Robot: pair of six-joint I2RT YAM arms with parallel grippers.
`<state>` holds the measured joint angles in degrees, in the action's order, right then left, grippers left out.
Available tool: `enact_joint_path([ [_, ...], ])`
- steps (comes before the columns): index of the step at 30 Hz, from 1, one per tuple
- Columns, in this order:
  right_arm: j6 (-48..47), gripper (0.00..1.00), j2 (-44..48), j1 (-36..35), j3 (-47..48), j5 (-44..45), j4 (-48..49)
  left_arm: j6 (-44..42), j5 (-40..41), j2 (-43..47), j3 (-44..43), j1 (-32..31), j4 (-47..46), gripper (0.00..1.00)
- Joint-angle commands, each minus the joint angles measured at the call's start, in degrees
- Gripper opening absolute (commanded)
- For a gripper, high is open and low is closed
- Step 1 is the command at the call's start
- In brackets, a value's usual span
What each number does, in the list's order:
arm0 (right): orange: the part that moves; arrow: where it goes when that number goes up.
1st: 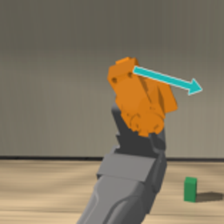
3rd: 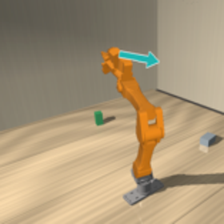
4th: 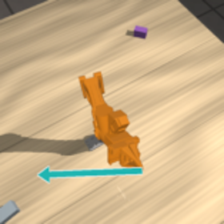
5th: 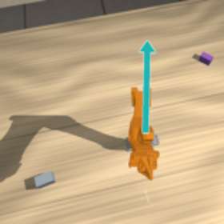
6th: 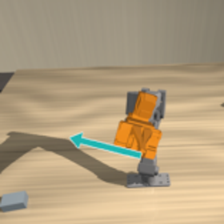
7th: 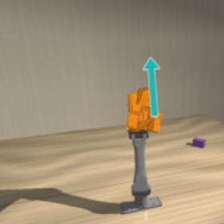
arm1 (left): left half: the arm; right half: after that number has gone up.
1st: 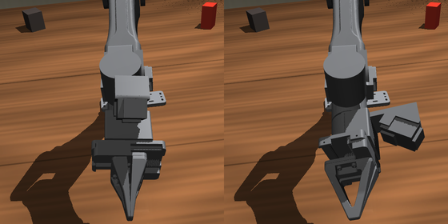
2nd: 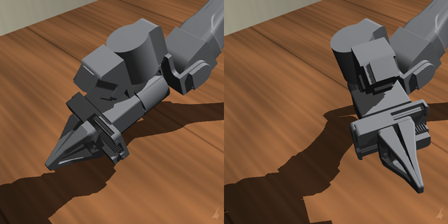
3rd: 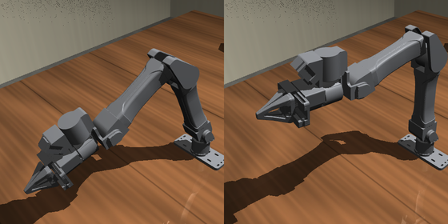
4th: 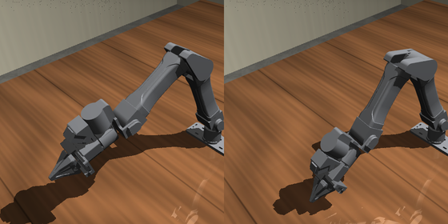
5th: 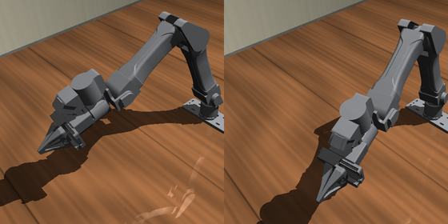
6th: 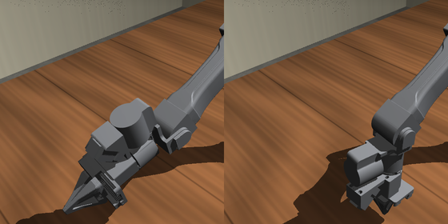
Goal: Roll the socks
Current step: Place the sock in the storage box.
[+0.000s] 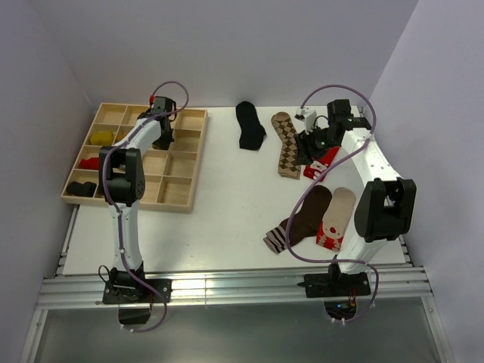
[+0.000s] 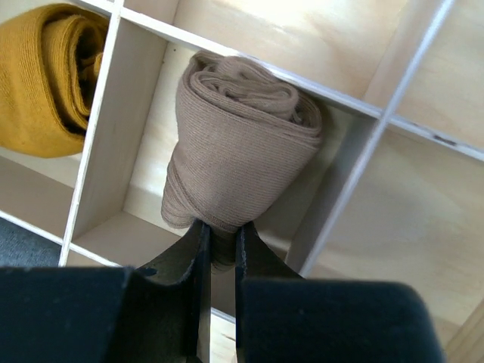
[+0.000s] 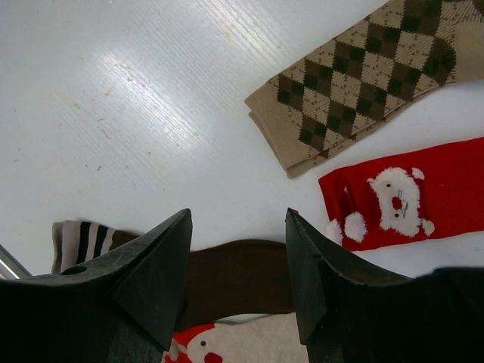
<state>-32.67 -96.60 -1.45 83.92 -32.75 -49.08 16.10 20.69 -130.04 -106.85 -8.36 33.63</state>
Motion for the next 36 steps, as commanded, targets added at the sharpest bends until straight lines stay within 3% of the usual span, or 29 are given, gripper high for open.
enact_joint_path([
  [1,-0.4,0.60,0.0,0.3,-0.2,-0.2,0.3,2.8,-6.4,-3.0,-4.3,1.3,4.4,0.09],
  [8,-0.7,0.60,-0.1,0.4,-0.2,0.8,-0.4,2.9,-9.9,0.4,-1.2,1.9,3.2,0.41],
  [26,-0.1,0.61,0.2,0.4,0.2,3.8,-0.3,3.1,-10.2,10.6,-1.2,2.6,5.2,0.56],
  [36,-0.2,0.62,0.0,0.5,-3.0,7.6,2.6,4.3,-11.9,22.3,5.5,1.3,2.6,0.54],
])
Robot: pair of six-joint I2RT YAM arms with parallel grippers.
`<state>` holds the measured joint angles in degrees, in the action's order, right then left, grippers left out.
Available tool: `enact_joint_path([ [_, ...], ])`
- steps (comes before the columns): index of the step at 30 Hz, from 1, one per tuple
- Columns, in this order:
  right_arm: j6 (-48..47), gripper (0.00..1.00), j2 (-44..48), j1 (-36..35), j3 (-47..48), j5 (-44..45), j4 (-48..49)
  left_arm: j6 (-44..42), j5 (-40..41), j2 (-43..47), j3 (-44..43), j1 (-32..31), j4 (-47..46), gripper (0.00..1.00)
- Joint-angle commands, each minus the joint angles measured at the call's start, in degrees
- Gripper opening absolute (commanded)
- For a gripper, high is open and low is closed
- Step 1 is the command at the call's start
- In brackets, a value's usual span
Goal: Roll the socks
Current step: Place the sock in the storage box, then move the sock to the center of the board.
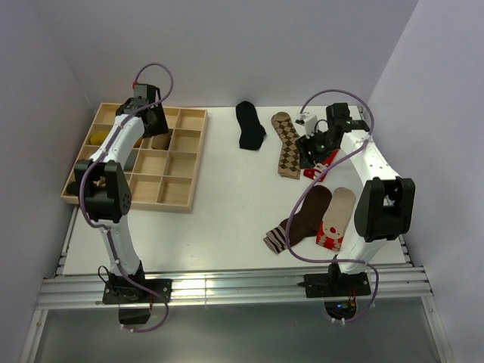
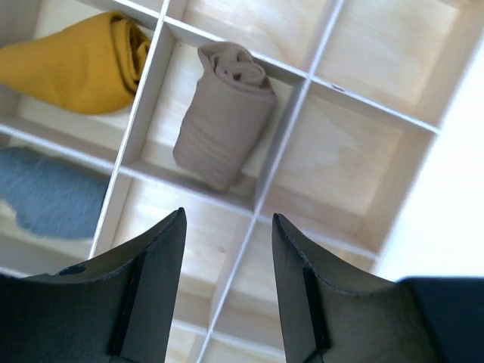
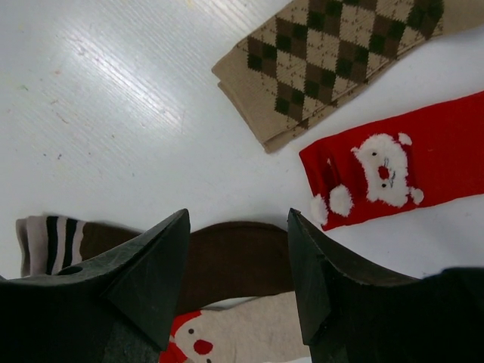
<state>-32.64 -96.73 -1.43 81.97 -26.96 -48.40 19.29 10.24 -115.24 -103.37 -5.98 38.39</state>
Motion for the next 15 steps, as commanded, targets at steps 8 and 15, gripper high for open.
enact_joint_path([
  [8,-4.8,0.61,9.3,0.4,-14.5,6.6,1.5,3.3,0.4,20.5,16.8,-14.1,-10.8,0.53],
  [15,-7.3,0.62,15.2,0.4,-27.2,12.4,0.7,5.4,-0.4,27.6,24.2,-18.6,-14.3,0.53],
])
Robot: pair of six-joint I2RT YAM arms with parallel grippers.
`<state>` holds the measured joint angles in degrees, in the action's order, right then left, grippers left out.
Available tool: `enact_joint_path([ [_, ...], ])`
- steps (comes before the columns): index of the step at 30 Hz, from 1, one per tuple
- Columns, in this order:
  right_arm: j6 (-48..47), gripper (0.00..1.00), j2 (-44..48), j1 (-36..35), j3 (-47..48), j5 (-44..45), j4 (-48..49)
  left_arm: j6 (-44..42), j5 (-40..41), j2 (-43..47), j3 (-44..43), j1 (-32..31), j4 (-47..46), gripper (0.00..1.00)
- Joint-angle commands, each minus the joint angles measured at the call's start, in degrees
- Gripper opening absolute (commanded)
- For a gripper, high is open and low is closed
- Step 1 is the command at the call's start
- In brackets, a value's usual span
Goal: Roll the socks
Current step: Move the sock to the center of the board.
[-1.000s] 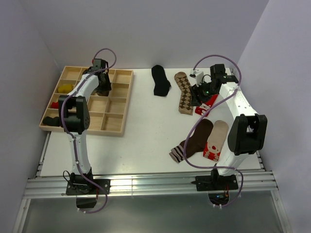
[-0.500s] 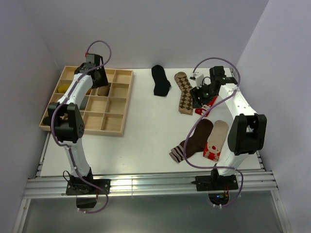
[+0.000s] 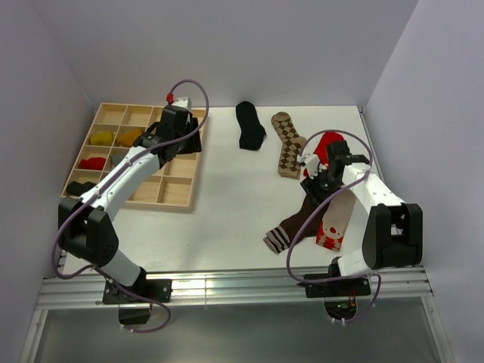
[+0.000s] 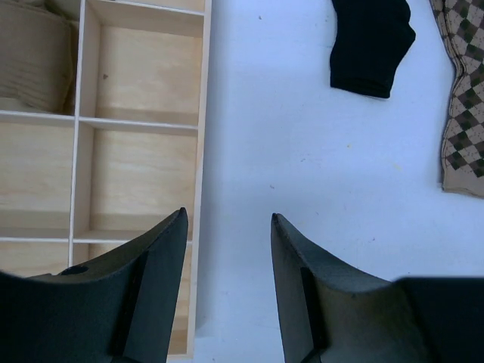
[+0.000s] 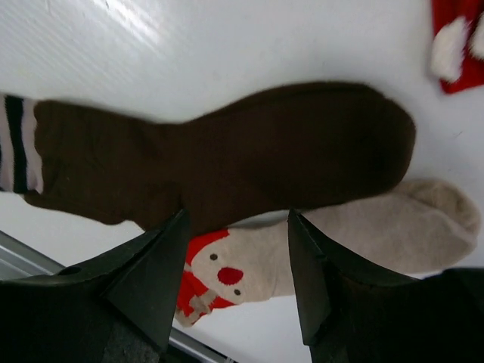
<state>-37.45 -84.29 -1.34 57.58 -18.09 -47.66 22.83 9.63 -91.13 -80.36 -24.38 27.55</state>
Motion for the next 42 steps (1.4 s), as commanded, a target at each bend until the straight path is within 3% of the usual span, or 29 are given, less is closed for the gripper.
enact_joint_path([
  [1,-2.8,0.62,2.8,0.3,-3.3,3.5,0.0,2.0,0.2,4.1,1.4,-0.5,-3.6,0.53],
  [14,-1.1,0.63,-9.0,-8.3,-3.5,6.0,4.5,2.0,-0.8,9.6,4.4,-1.7,-3.1,0.53],
  [20,-1.0,0.63,-14.3,-13.7,0.2,5.9,1.9,1.2,-0.1,11.0,2.8,-1.6,-1.0,0.53],
  [29,-2.0,0.63,-24.6,-27.2,14.4,7.3,0.3,1.5,1.1,13.6,3.7,-1.9,0.3,0.52],
  [35,-9.5,0.63,-32.4,-31.2,28.6,8.9,-1.1,2.1,1.7,16.9,5.9,-2.7,0.4,0.53],
  [42,-9.1,0.63,-43.0,-32.3,43.9,8.8,-3.3,2.6,2.2,18.2,7.8,-3.7,-0.1,0.52],
])
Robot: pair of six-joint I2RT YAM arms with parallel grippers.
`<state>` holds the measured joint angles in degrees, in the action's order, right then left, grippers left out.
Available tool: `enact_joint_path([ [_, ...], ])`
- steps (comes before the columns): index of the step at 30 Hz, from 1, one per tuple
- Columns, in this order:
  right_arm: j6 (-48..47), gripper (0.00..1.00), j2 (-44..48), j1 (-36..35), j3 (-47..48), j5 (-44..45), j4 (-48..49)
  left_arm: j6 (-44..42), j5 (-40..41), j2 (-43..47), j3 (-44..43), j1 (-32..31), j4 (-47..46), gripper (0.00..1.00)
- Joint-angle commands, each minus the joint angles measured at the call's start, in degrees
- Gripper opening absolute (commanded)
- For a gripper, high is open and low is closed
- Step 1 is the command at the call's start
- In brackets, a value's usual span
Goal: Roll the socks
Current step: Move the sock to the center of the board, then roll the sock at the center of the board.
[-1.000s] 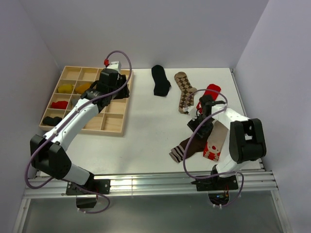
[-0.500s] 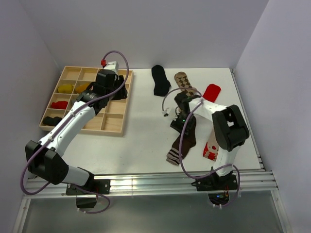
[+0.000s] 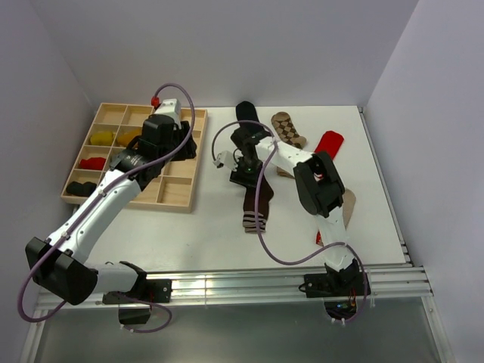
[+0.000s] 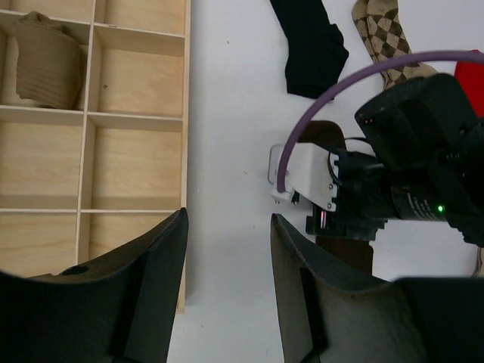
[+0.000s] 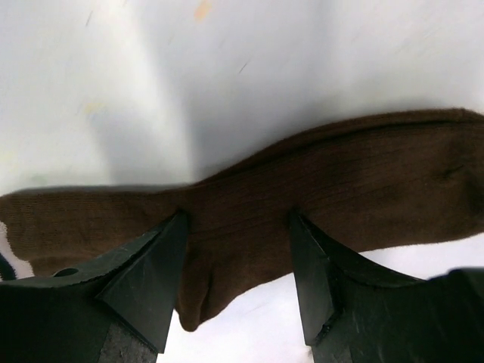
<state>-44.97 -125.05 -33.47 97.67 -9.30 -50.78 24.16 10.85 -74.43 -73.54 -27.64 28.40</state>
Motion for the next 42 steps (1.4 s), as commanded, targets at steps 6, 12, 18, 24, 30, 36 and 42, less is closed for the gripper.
enact_joint_path([
  [6,-0.7,0.63,2.2,0.8,2.4,-3.6,3.0,-0.7,-1.1,3.3,6.7,-2.2,-6.2,0.52],
  [12,1.5,0.66,12.7,4.5,-0.9,-14.0,3.0,-7.3,-6.8,8.1,16.3,-7.5,-22.2,0.54],
  [18,4.5,0.67,23.3,10.2,-3.3,-20.4,1.6,-17.2,-3.7,3.0,23.6,-17.8,-33.0,0.52],
  [24,6.5,0.67,28.7,21.9,-7.0,-27.3,1.0,-21.6,-1.3,-6.6,28.5,-27.5,-43.2,0.53],
  [30,4.4,0.67,32.4,29.6,-13.8,-30.2,0.9,-27.9,2.6,-14.1,29.9,-37.8,-47.8,0.55],
  [36,2.2,0.67,34.9,32.9,-19.7,-31.0,1.5,-28.4,0.8,-15.5,31.8,-41.4,-50.0,0.56],
  [42,1.2,0.67,35.6,34.6,-21.0,-32.5,1.0,-31.1,1.9,-19.6,31.3,-41.8,-49.5,0.56],
])
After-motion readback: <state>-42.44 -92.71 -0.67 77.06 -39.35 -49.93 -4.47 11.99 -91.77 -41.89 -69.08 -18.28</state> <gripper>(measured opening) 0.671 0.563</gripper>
